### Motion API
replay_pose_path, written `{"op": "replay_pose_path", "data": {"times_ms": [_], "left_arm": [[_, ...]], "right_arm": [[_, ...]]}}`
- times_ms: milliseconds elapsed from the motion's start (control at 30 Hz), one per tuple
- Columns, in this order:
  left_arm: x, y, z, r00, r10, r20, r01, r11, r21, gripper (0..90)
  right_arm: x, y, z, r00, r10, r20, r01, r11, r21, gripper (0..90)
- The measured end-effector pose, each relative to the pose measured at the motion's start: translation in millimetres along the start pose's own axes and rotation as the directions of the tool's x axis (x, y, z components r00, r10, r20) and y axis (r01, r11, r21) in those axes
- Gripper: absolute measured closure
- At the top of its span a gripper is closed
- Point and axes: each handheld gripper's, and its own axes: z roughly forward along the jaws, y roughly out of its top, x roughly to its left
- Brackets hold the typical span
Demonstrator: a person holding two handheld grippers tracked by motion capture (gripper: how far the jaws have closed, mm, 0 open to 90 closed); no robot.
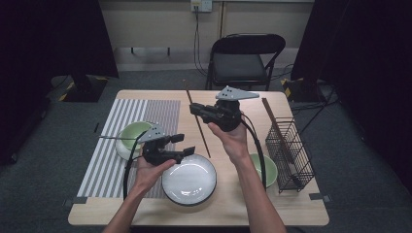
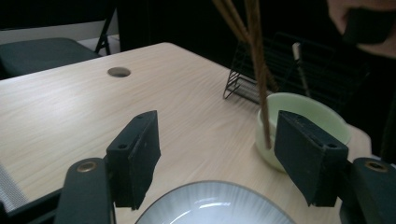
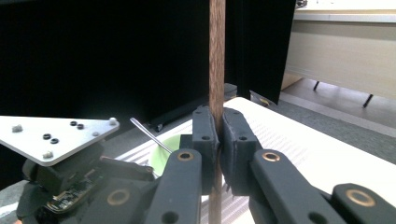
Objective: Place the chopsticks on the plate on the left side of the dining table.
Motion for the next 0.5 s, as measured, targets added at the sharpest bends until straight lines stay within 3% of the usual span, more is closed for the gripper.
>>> {"op": "replay_pose_path", "data": {"times_ms": [233,300,500], "left_arm": [[-1.9,9.7,10.7,0.9999,-0.003,0.011,0.003,1.0000,-0.008,31.3],[-0.1,10.3,11.3,0.9999,0.012,-0.006,-0.012,0.9999,-0.005,31.9],[6.0,9.0,10.9,0.9992,0.002,-0.039,-0.002,1.0000,-0.003,33.1]], "right_arm": [[8.0,1.0,4.7,0.9996,-0.008,-0.026,0.008,1.000,-0.002,84.7],[9.2,1.0,4.7,0.9994,-0.003,-0.034,0.003,1.000,-0.011,84.7],[10.1,0.9,2.6,0.9990,0.003,-0.045,-0.004,1.000,-0.016,84.7]]}}
